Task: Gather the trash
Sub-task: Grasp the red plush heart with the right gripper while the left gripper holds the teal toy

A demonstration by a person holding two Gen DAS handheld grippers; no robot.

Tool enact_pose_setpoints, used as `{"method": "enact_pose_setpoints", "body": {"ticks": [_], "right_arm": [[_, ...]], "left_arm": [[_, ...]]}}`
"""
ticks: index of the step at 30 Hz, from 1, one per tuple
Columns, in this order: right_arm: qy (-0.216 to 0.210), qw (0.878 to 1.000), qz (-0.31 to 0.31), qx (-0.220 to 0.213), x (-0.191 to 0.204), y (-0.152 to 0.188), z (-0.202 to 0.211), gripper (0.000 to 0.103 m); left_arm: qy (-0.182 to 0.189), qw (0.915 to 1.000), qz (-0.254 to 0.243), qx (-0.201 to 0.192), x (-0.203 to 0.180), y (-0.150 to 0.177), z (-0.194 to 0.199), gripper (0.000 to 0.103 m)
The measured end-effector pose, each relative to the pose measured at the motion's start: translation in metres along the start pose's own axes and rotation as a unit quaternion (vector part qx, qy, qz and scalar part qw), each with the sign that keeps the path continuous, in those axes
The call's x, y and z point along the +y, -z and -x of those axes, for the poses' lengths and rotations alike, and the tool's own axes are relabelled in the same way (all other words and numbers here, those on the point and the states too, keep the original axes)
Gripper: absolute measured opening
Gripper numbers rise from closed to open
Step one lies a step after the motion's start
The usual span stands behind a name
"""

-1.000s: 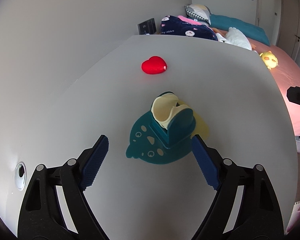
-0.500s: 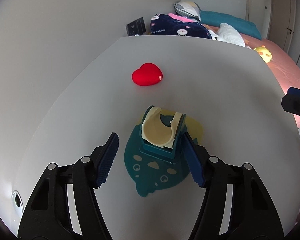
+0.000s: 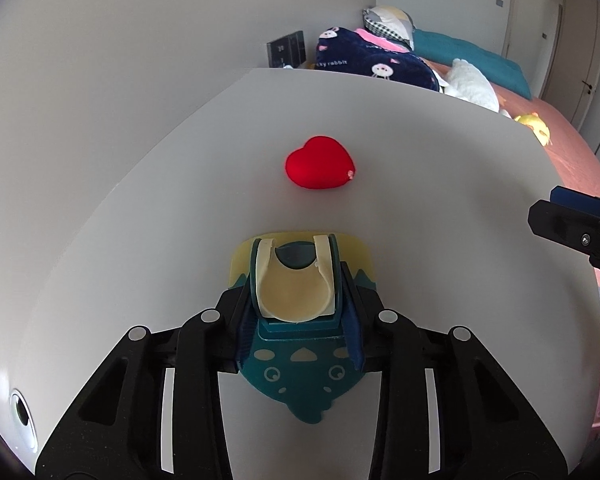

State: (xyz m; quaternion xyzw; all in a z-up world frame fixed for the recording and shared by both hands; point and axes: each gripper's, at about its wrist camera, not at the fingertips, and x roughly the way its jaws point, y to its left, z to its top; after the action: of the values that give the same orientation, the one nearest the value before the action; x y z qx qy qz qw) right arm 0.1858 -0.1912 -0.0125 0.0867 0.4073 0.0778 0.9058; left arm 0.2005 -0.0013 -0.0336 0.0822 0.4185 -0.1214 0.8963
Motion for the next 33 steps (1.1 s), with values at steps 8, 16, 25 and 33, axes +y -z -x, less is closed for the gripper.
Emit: {"method": "enact_pose_setpoints", "body": {"ticks": [8,16,25,33], "right_arm": [[-0.016,1.0,0.025,0.01,0.027,-0.014,-0.029,0.077],[-0.04,0.998,0.043,0.023,0.058,-0.033,-0.06,0.077],[-0.032,0.997,0.064,0.036,0.092,-0.052,-0.096,0.077],[0.001,0.993,0.106,0.049,0.107,-0.052,-0.114,0.068]], "left_arm": [[-0.031,0.9983,0.049,-0.008,0.043,-0.002,0.007,0.035],[-0.065,0.9931,0.097,-0.01,0.084,0.0,0.012,0.036],[-0.092,0.9839,0.153,-0.007,0.113,0.005,0.012,0.036],[-0.095,0.9833,0.155,-0.009,0.113,0.005,0.013,0.036]]}}
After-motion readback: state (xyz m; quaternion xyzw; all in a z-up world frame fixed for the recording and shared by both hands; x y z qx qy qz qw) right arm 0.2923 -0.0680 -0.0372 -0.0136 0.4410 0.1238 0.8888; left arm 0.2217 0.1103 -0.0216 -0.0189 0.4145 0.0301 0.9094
